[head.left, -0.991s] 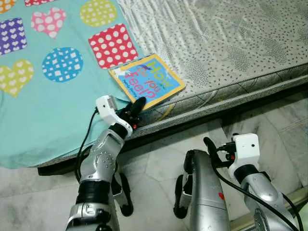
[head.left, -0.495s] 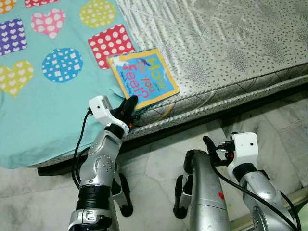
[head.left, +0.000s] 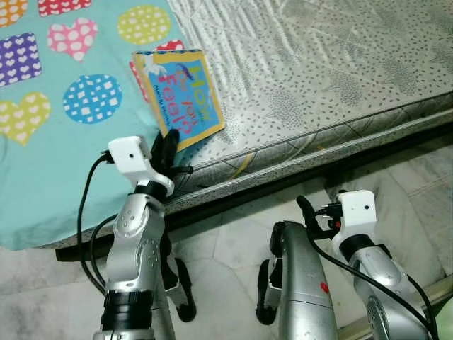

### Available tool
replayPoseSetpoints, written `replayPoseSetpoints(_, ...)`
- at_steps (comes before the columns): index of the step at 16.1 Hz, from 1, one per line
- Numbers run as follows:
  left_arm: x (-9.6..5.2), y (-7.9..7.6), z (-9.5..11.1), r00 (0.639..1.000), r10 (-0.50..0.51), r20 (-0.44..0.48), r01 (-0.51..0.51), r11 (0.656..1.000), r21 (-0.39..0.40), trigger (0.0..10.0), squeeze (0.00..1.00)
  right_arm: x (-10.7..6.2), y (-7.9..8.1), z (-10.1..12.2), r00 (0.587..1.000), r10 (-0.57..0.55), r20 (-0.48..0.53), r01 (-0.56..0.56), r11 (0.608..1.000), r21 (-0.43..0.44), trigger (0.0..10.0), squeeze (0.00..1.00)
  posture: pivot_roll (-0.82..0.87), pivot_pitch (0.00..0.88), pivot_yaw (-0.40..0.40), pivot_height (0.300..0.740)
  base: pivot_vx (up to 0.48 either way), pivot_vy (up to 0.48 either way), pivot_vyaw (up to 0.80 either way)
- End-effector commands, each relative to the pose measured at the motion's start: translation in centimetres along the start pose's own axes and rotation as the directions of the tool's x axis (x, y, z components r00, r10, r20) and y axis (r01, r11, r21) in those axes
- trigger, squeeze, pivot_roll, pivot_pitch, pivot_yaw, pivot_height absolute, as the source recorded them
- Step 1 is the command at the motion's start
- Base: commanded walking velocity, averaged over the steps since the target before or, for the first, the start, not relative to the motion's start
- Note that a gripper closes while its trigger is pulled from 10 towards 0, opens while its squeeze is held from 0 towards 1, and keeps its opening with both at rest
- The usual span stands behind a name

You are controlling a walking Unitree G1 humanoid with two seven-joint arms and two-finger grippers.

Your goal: Clean up the room

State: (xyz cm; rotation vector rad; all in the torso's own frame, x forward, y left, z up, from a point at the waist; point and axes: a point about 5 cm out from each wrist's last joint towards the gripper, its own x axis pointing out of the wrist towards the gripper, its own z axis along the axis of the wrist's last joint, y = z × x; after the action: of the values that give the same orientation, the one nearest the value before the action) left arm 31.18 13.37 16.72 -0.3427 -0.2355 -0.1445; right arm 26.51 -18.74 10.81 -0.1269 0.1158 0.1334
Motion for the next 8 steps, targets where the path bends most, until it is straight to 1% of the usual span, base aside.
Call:
replayPoseSetpoints(1,-1.2,1.0,-0.3,0.998,0.066,-0.003,-0.066,0.997,0.04,2.5,0.0,-0.2,0.0,-1.1,0.999,0.007,-0.04,-0.007,1.0,0.0,10.0,0.0,-0.16,0.314,-0.021,0.552,0.0,0.0,0.0)
replayPoseSetpoints(2,-1.5,1.1,-0.5,0.997,0.078,-0.017,-0.077,0.996,0.043,2.2,0.0,0.0,0.1,-1.2,0.999,0.01,-0.04,-0.01,1.0,-0.002,10.0,0.0,-0.16,0.308,-0.021,0.552,0.0,0.0,0.0)
replayPoseSetpoints(3,-2.0,1.3,-0.9,0.994,0.104,-0.038,-0.102,0.994,0.043,3.6,0.0,0.3,0.1,-1.2,0.999,0.016,-0.039,-0.016,1.0,-0.002,10.0,0.0,-0.15,0.296,-0.018,0.552,0.0,0.0,0.0)
replayPoseSetpoints(4,-2.4,1.5,-1.3,0.99,0.126,-0.065,-0.123,0.992,0.039,10.0,0.0,0.5,0.1,-1.3,0.999,0.022,-0.041,-0.022,1.0,-0.002,10.0,0.0,-0.14,0.29,-0.017,0.552,0.0,0.0,0.0)
replayPoseSetpoints(5,-2.8,1.6,-1.6,0.988,0.135,-0.08,-0.132,0.99,0.045,10.0,0.0,0.8,0.2,-1.3,0.999,0.029,-0.043,-0.029,1.0,0.0,10.0,0.0,-0.14,0.287,-0.017,0.552,0.0,0.0,0.0)
replayPoseSetpoints(6,-3.1,1.7,-1.7,0.986,0.138,-0.09,-0.133,0.99,0.055,10.0,0.0,0.9,0.2,-1.4,0.999,0.032,-0.043,-0.032,0.999,0.0,10.0,0.0,-0.14,0.285,-0.016,0.552,0.0,0.0,0.0)
replayPoseSetpoints(7,-3.1,1.7,-1.9,0.986,0.138,-0.097,-0.134,0.99,0.047,10.0,0.0,1.0,0.3,-1.4,0.999,0.033,-0.042,-0.033,0.999,0.0,10.0,0.0,-0.13,0.283,-0.017,0.552,0.0,0.0,0.0)
replayPoseSetpoints(8,-3.2,1.9,-2.0,0.984,0.146,-0.101,-0.142,0.989,0.045,10.0,0.76,1.1,0.3,-1.4,0.998,0.036,-0.041,-0.036,0.999,-0.002,10.0,0.0,-0.14,0.282,-0.019,0.552,0.0,0.0,0.0)
